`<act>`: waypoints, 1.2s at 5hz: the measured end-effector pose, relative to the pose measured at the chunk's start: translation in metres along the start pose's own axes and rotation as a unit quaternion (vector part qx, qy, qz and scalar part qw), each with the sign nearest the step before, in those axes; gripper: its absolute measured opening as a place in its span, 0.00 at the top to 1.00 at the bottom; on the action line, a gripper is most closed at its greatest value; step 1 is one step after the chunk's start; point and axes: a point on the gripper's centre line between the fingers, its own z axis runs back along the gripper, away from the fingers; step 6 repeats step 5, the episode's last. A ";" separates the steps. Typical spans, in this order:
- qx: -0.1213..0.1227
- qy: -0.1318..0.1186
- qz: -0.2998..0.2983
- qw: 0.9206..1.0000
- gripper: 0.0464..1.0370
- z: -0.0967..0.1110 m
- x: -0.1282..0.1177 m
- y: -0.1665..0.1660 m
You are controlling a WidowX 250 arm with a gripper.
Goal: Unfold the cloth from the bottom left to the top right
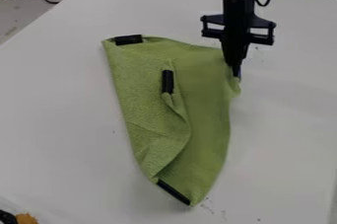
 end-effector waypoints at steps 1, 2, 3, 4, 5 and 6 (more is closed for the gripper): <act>-0.004 0.013 -0.010 1.000 0.97 -0.014 0.003 -0.003; -0.009 0.018 -0.017 1.000 0.82 -0.017 0.007 -0.004; 0.001 0.016 -0.030 0.999 0.57 -0.011 0.011 -0.007; 0.022 0.035 -0.059 0.997 0.26 -0.013 0.014 -0.011; 0.084 0.029 -0.093 0.992 0.04 -0.001 0.021 -0.012; 0.084 0.029 -0.093 0.992 0.04 -0.001 0.021 -0.012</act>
